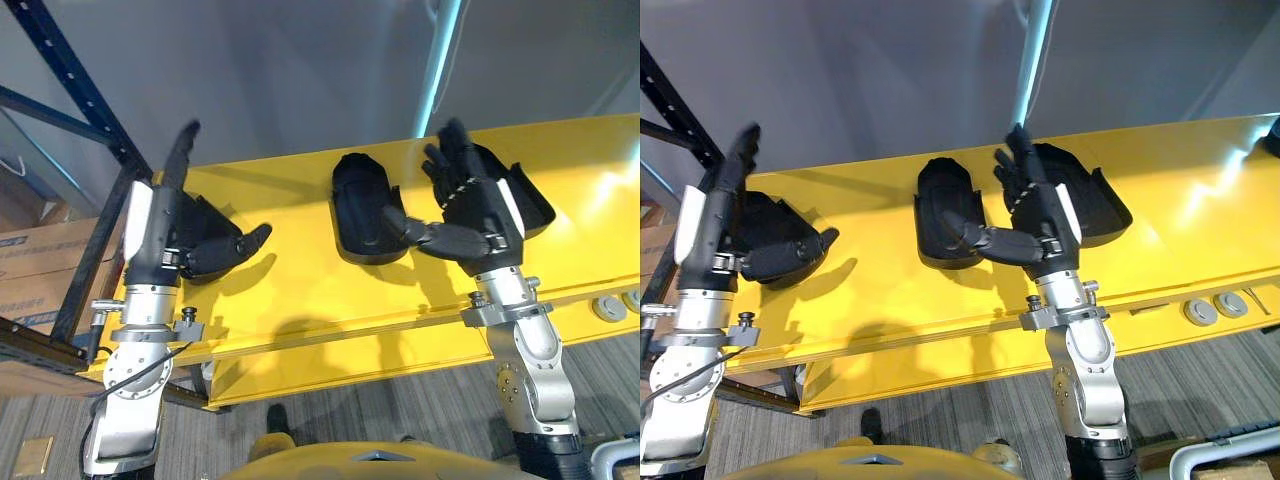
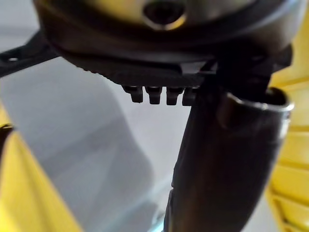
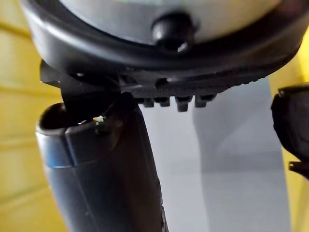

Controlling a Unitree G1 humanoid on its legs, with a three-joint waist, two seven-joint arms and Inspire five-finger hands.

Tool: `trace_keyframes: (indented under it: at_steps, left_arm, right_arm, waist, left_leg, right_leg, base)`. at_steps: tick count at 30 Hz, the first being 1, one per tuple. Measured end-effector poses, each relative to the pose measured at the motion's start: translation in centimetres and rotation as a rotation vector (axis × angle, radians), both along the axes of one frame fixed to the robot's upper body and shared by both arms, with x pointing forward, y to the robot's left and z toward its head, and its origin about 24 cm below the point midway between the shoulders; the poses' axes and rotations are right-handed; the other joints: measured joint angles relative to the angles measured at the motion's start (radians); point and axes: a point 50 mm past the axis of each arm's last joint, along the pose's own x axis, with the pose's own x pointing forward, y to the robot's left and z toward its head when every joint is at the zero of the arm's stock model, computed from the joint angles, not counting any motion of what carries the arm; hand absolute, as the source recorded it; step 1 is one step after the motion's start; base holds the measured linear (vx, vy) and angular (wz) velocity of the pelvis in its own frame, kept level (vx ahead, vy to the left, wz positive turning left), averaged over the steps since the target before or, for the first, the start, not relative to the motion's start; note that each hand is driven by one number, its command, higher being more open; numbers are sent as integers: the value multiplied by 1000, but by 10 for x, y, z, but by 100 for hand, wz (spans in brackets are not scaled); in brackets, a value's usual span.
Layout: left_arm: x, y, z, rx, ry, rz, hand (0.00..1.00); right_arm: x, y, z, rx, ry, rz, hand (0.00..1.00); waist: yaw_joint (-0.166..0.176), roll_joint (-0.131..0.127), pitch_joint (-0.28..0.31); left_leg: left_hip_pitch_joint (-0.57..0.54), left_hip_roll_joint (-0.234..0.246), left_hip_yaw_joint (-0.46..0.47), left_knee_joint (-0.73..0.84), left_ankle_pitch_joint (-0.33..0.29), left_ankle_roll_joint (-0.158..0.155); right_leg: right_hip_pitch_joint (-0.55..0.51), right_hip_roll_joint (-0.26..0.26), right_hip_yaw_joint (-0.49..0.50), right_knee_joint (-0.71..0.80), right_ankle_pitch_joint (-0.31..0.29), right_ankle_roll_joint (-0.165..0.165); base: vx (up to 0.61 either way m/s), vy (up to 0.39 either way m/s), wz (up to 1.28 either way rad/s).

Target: Walk over and take three plastic housings, then place them on the shelf

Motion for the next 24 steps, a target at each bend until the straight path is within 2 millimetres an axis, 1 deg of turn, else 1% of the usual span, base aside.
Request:
trace_keyframes:
  at_steps: [1,2,3,5,6,8,9,10,11,12,13,15,17,19,20,21,23,24]
  left_arm:
    - [-4,-4,6,-5,-45,-40,100]
    - [-6,-6,9,-10,-72,-65,100]
    - [-7,-6,10,-16,-80,-75,100]
    - [-10,-3,9,-111,-90,-108,100]
    - [-11,-3,9,-129,-96,-114,100]
    - [-17,1,8,-230,-117,-139,100]
    - [-17,2,8,-258,-124,-142,100]
    - [-18,4,8,-307,-142,-149,100]
    - [-19,4,8,-327,-151,-152,100]
    - [-22,7,9,-348,-177,-149,100]
    - [-23,7,9,-349,-189,-146,100]
    - [-30,11,11,-360,-237,-113,100]
    - [-33,12,13,-374,-264,-91,100]
    - [-36,12,16,-382,-294,-64,100]
    - [-38,12,18,-387,-314,-53,100]
    - [-38,13,19,-389,-322,-51,100]
    - [-39,13,19,-405,-340,-38,100]
    - [-40,14,18,-408,-342,-33,100]
  right_arm:
    - [5,6,3,-67,-15,37,100]
    - [8,11,7,-106,-31,74,100]
    - [9,12,9,-119,-39,88,100]
    - [17,19,13,-178,-61,121,100]
    - [19,20,14,-184,-61,129,100]
    - [30,27,13,-258,-58,164,100]
    - [33,30,13,-279,-57,179,100]
    - [38,36,13,-341,-59,203,100]
    - [41,39,13,-366,-57,221,100]
    - [46,49,12,-433,-60,262,100]
    - [47,52,11,-450,-63,276,100]
    - [51,66,12,-519,-89,326,100]
    - [54,75,14,-566,-119,357,100]
    - [59,85,12,-629,-134,383,100]
    - [63,90,9,-652,-124,402,100]
    - [64,92,8,-670,-121,404,100]
    - [73,95,-1,-734,-96,406,100]
    - [75,96,-2,-760,-95,401,100]
  waist:
    - [4,-1,-1]
    - [17,-1,-2]
    - [22,-1,-2]
    - [33,-7,-5]
    - [37,-11,-7]
    - [58,-28,-16]
    - [63,-32,-17]
    - [78,-41,-17]
    - [82,-45,-19]
    - [98,-52,-19]
    - [104,-55,-19]
    - [124,-60,-19]
    - [138,-62,-19]
    - [155,-68,-16]
    - [168,-75,-12]
    - [173,-79,-9]
    - [191,-98,3]
    - [195,-101,6]
  left_leg:
    - [0,0,-13,0,2,-1]
    - [-1,1,-23,0,6,-2]
    - [-1,1,-29,0,7,-2]
    - [-5,-2,-60,0,11,1]
    - [-7,-3,-66,0,11,2]
    - [-16,-5,-84,0,14,5]
    - [-18,-7,-89,0,14,4]
    - [-18,-8,-95,0,14,3]
    - [-18,-9,-98,0,13,3]
    - [-19,-12,-112,0,14,4]
    - [-20,-13,-117,0,14,4]
    - [-27,-14,-124,0,16,6]
    - [-42,-15,-131,0,23,15]
    - [-51,-16,-140,0,28,20]
    - [-51,-18,-143,0,31,22]
    - [-51,-19,-147,0,32,22]
    - [-52,-24,-164,0,32,22]
    - [-52,-25,-168,0,32,21]
  right_leg:
    - [10,1,-13,0,-2,-1]
    - [16,4,-22,1,-4,-1]
    - [20,5,-30,1,-5,-1]
    - [36,6,-61,6,-12,-1]
    - [39,6,-67,6,-14,-1]
    - [43,7,-85,7,-16,-1]
    - [45,7,-90,7,-16,-1]
    - [49,7,-95,7,-19,-3]
    - [51,7,-97,7,-21,-5]
    - [63,7,-111,6,-26,-3]
    - [67,7,-120,6,-28,-2]
    - [79,7,-148,6,-37,2]
    - [80,9,-171,6,-40,3]
    - [80,10,-183,6,-41,2]
    - [84,10,-187,6,-41,1]
    - [87,10,-191,6,-42,0]
    - [99,10,-209,7,-49,0]
    - [102,10,-213,7,-50,-1]
  base:
    - [-17,-25,27]
    - [-22,-29,27]
    - [-31,-35,30]
    - [-36,-34,35]
    - [-38,-29,27]
    - [-36,-26,23]
    - [-40,-17,20]
    - [-28,-9,14]
    - [-34,-14,24]
    - [-22,-15,25]
    - [-28,-25,37]
    - [-20,-23,35]
    - [-15,-22,36]
    - [-4,-23,25]
    - [7,-15,9]
    - [12,-22,17]
    - [10,-24,23]
    - [3,-22,19]
